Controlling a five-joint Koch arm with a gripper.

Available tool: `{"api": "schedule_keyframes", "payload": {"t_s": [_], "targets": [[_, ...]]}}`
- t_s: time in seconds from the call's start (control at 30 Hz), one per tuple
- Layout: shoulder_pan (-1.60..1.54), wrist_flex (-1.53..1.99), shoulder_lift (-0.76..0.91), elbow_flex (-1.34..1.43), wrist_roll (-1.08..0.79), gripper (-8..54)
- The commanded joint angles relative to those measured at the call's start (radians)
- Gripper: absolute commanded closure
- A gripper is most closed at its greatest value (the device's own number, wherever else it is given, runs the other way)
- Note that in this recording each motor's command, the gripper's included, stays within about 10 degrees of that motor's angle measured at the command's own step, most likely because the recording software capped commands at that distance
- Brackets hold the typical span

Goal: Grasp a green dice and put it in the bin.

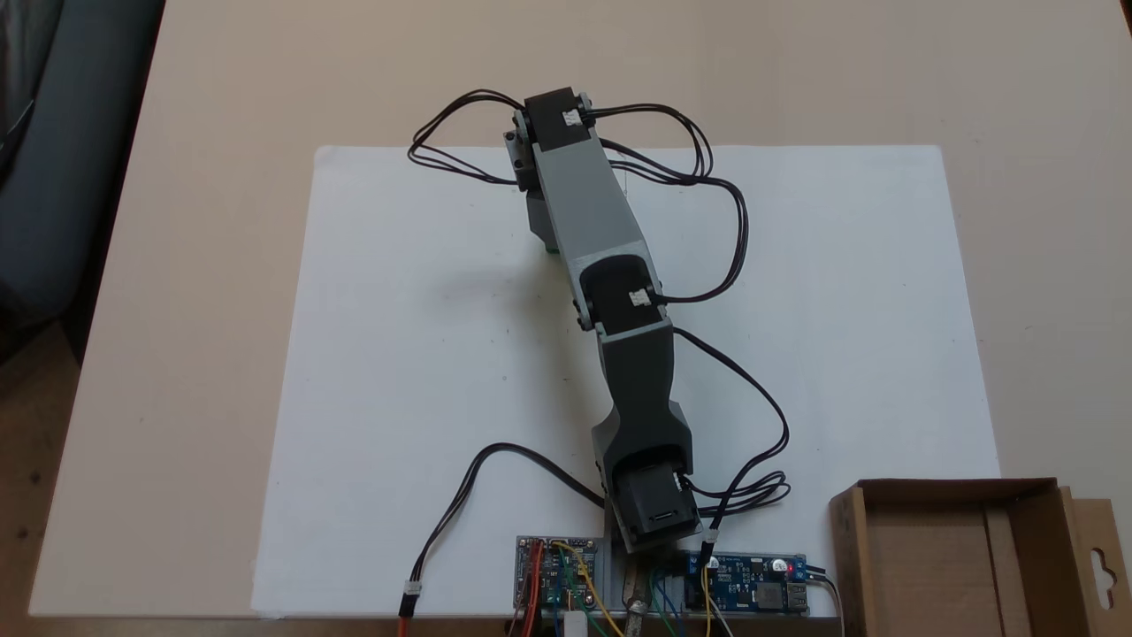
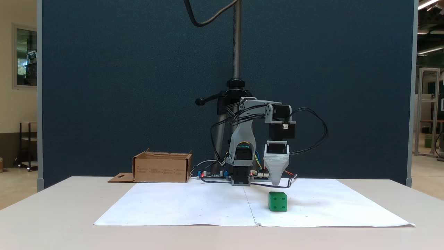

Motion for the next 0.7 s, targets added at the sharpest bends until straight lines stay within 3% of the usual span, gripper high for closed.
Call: {"api": "schedule_keyframes", "payload": {"t_s": [0.0, 0.67], "targets": [[-0.011, -0.034, 0.028, -0.005, 0.066, 2.1], [0.002, -0.167, 0.026, 0.092, -0.009, 2.5]]}}
